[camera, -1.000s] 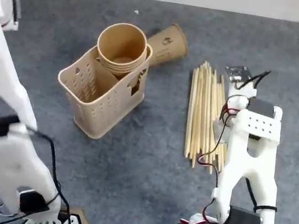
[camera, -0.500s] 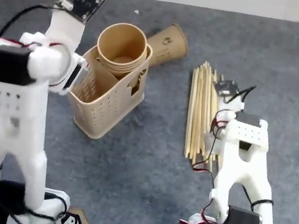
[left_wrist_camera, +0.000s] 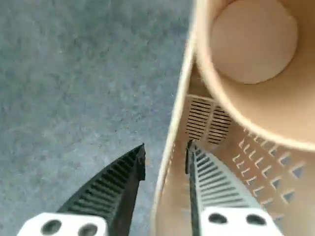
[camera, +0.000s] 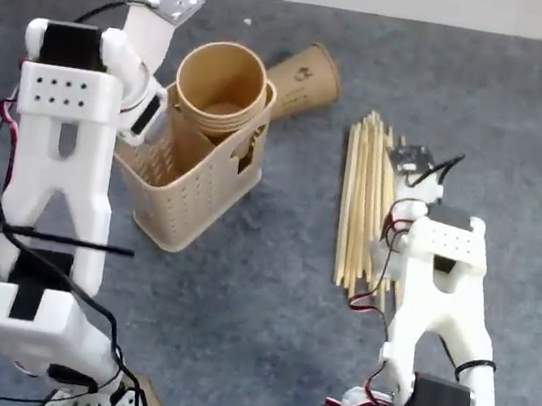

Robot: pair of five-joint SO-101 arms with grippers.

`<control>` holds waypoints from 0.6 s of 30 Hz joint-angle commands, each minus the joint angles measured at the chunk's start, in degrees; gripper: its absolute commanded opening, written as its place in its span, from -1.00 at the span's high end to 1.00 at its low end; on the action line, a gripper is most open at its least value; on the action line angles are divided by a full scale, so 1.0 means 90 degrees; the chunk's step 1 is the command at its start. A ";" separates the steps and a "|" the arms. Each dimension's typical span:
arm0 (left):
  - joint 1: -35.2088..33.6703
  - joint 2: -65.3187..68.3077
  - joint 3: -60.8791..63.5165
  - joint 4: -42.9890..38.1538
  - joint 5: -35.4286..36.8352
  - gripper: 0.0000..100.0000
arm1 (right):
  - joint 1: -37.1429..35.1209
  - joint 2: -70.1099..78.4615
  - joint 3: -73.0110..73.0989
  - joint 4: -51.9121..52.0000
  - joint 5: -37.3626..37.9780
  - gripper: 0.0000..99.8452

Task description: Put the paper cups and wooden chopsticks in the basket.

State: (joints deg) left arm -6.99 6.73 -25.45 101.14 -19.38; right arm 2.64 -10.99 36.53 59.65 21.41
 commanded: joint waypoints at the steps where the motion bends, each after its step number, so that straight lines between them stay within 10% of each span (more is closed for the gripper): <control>1: -0.0034 0.0122 0.0132 0.0049 -0.0029 0.89 | -0.0073 -0.0317 -0.0024 -0.0063 -0.0010 0.72; 18: 0.0386 0.0747 0.0405 0.0068 0.4542 0.99 | -0.0073 -0.0298 -0.0024 -0.0024 -0.0010 0.72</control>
State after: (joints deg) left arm -5.05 12.26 -20.00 101.23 14.81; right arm 2.64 -10.99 36.53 59.65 21.41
